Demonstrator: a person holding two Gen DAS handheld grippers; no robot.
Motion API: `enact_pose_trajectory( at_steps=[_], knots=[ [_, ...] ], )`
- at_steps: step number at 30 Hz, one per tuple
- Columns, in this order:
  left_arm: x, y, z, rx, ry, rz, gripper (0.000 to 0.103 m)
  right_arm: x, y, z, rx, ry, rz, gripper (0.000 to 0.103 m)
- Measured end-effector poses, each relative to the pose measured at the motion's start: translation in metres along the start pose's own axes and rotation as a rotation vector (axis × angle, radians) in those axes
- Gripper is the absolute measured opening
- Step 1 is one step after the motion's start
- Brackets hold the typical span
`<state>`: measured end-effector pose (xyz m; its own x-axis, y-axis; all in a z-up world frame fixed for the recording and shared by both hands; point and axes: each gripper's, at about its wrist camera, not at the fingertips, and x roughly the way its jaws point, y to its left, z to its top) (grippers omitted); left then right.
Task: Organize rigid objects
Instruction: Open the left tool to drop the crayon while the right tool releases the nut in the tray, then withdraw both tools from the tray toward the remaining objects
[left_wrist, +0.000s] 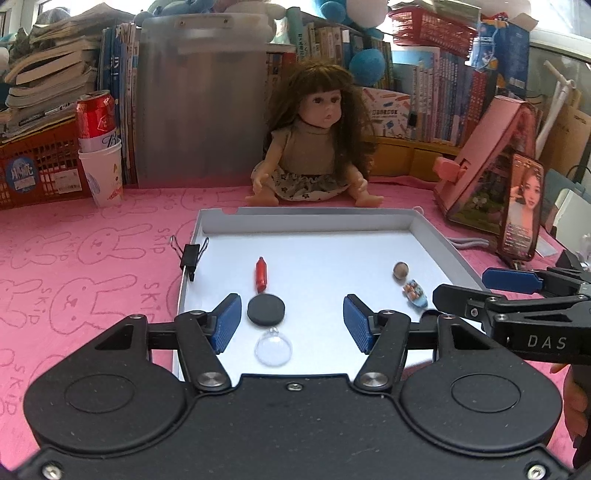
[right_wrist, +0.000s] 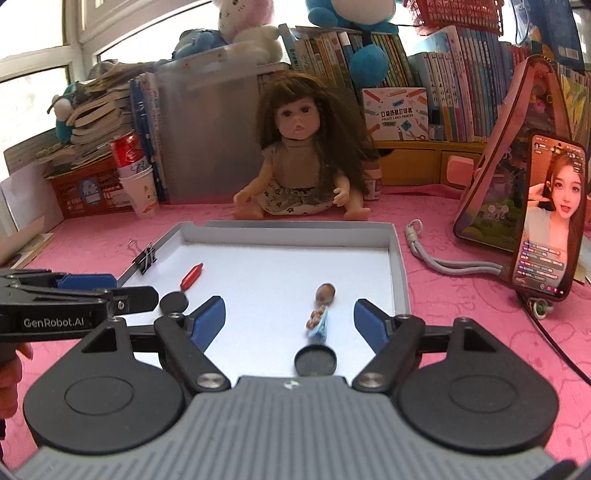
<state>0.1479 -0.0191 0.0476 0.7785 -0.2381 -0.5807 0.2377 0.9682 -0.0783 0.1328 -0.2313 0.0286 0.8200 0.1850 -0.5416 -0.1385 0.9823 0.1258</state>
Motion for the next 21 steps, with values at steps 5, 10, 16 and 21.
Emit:
enact_pose_trajectory(
  at_steps=[5, 10, 16, 21],
  knots=[
    [-0.013, 0.003, -0.014, -0.031, 0.002, -0.033, 0.061, -0.013, 0.006, -0.017, -0.022, -0.013, -0.010, 0.087],
    [-0.025, 0.006, -0.031, -0.063, -0.025, -0.036, 0.067, -0.024, 0.011, -0.036, -0.037, -0.020, -0.030, 0.087],
    [-0.035, 0.006, -0.052, -0.069, -0.038, -0.043, 0.084, -0.034, 0.014, -0.056, -0.073, -0.036, -0.069, 0.087],
    [-0.046, 0.000, -0.070, -0.030, -0.063, -0.027, 0.086, -0.038, 0.014, -0.071, -0.082, -0.037, -0.095, 0.087]
  ],
)
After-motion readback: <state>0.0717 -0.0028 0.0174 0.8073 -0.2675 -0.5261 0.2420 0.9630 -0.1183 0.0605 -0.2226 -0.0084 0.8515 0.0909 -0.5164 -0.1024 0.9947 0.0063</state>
